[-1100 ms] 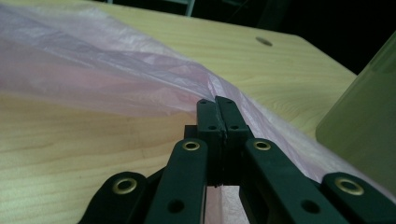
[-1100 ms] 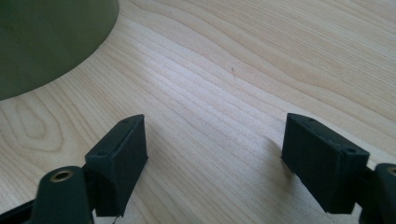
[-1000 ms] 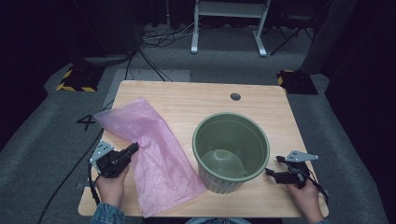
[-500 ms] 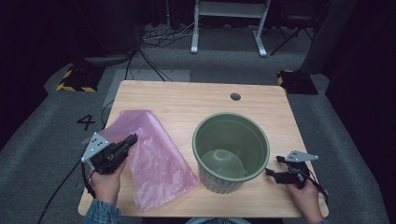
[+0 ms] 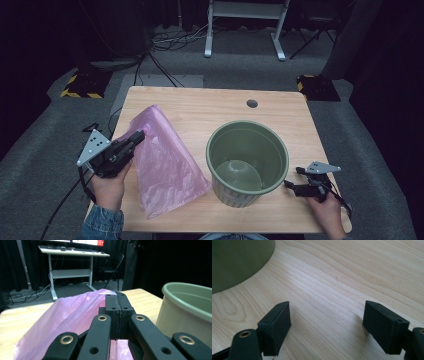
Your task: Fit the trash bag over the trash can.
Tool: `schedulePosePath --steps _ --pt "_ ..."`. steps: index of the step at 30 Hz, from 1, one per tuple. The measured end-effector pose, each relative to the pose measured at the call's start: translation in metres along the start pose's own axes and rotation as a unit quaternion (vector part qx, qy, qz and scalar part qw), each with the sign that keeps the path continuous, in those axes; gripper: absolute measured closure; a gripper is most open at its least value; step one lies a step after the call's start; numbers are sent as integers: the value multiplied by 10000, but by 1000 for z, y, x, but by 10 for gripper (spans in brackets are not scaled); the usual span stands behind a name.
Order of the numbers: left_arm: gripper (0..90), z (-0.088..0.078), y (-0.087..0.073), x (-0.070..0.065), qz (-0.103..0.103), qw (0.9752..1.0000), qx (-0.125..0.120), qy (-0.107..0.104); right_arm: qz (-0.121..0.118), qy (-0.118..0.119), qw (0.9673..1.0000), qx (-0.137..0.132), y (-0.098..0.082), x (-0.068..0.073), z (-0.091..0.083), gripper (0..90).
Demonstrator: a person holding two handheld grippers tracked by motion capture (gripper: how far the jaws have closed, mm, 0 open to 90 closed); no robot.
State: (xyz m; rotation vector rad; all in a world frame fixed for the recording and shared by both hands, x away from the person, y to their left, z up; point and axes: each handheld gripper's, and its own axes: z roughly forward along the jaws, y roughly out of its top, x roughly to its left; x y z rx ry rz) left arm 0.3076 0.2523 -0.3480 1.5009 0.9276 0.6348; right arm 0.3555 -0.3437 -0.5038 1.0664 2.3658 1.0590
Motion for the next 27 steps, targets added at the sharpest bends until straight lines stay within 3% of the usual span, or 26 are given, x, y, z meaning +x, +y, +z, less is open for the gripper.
schedulePosePath --steps 10,19,27 --pt "895 3 31 1 102 9997 -216 -63 15 -11 10000 1 0 0 0 223" --pt "895 6 61 -1 317 9989 -309 -166 23 -27 10000 3 0 1 0 224" --pt "896 13 81 8 378 9978 -204 -506 36 -26 10000 2 0 1 0 225"
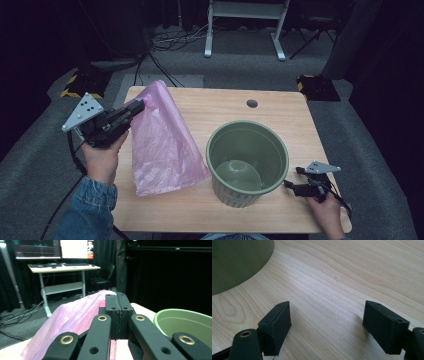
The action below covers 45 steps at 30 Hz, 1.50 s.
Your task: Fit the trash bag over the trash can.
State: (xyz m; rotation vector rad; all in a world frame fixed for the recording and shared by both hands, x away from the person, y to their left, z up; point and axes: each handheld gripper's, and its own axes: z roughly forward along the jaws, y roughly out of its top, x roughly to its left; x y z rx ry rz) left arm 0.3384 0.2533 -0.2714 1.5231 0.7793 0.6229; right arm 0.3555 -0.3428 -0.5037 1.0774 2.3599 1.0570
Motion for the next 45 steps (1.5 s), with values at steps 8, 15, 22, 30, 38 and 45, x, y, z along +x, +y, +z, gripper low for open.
schedulePosePath --steps 8,15,22,30,38,45 --pt "896 -4 19 14 213 9995 49 -222 -1 0 10000 -1 0 0 0 225" --pt "897 -9 35 23 190 9993 41 -310 -1 -1 10000 -1 0 0 0 225" --pt "897 -8 43 28 196 9989 -6 -436 -1 -1 10000 -1 0 0 0 225" --pt "897 -4 57 22 238 9978 -120 -604 -1 -5 10000 -1 0 0 0 225" --pt "897 5 71 15 191 9954 -278 -901 2 -7 10000 0 0 0 0 225" --pt "897 10 82 9 220 9939 -377 -1014 4 -9 10000 0 0 0 0 226"
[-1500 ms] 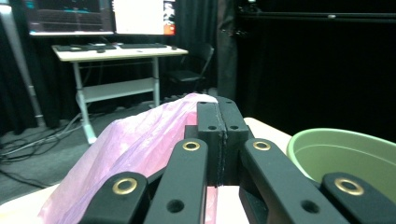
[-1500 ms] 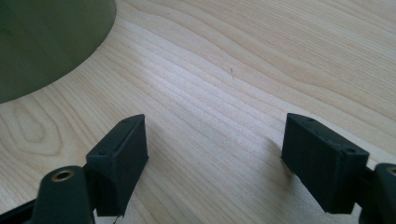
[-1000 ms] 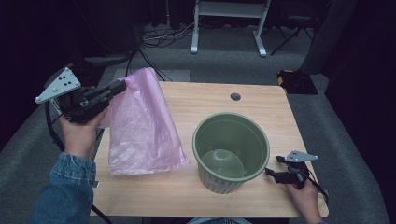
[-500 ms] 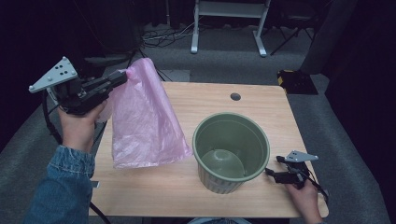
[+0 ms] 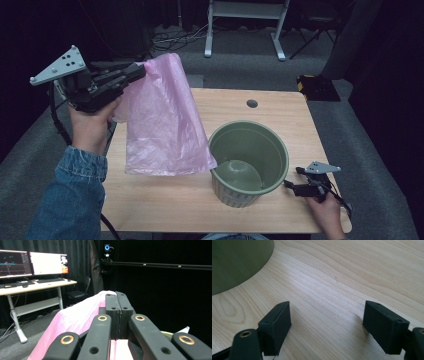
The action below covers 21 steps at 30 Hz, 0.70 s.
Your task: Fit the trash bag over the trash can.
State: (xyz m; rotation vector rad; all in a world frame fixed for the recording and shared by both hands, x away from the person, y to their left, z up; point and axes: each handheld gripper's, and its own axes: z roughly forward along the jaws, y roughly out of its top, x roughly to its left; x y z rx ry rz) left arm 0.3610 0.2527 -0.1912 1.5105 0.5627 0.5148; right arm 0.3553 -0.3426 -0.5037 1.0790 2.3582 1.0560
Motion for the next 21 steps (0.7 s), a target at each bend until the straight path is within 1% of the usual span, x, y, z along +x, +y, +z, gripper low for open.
schedulePosePath --steps 3,4,6,9,16,21 --pt "897 7 1 -2 16 10000 -8 -89 0 1 10000 1 0 0 0 225" --pt "897 11 1 -3 25 9999 5 -145 0 1 10000 1 0 0 0 225" --pt "897 18 1 -6 81 9998 29 -192 -2 -1 10000 0 0 0 0 226" --pt "897 28 2 -8 81 9995 28 -289 0 0 10000 0 0 0 0 225" --pt "897 49 3 -13 111 9990 51 -439 1 -4 10000 0 0 0 0 226" --pt "897 66 1 -18 124 9983 92 -561 6 -9 10000 0 0 0 0 226"
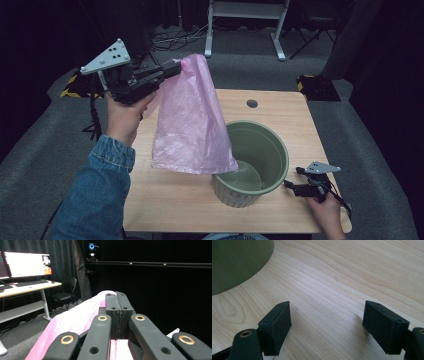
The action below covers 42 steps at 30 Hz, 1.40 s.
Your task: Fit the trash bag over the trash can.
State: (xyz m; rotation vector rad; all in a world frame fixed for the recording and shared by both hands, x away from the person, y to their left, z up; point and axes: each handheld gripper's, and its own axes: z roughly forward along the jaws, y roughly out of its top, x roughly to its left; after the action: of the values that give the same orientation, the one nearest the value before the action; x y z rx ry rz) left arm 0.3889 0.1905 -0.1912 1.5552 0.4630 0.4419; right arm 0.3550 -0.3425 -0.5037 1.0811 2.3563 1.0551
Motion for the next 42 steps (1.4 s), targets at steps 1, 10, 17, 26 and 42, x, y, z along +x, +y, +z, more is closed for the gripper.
schedulePosePath --steps 1,10,17,26,42 --pt "897 4 -1 -1 -10 10000 7 -24 0 -2 10000 0 0 0 0 226" --pt "896 38 -8 -5 82 9998 111 -135 2 0 10000 1 0 0 0 226" --pt "896 63 -14 -14 161 9992 179 -307 -9 -3 10000 -4 0 0 0 226" --pt "895 93 -23 -26 253 9985 226 -425 -8 -3 10000 -4 0 0 0 226" --pt "895 132 -40 -51 545 9959 407 -593 -10 6 10000 -7 0 0 0 226"
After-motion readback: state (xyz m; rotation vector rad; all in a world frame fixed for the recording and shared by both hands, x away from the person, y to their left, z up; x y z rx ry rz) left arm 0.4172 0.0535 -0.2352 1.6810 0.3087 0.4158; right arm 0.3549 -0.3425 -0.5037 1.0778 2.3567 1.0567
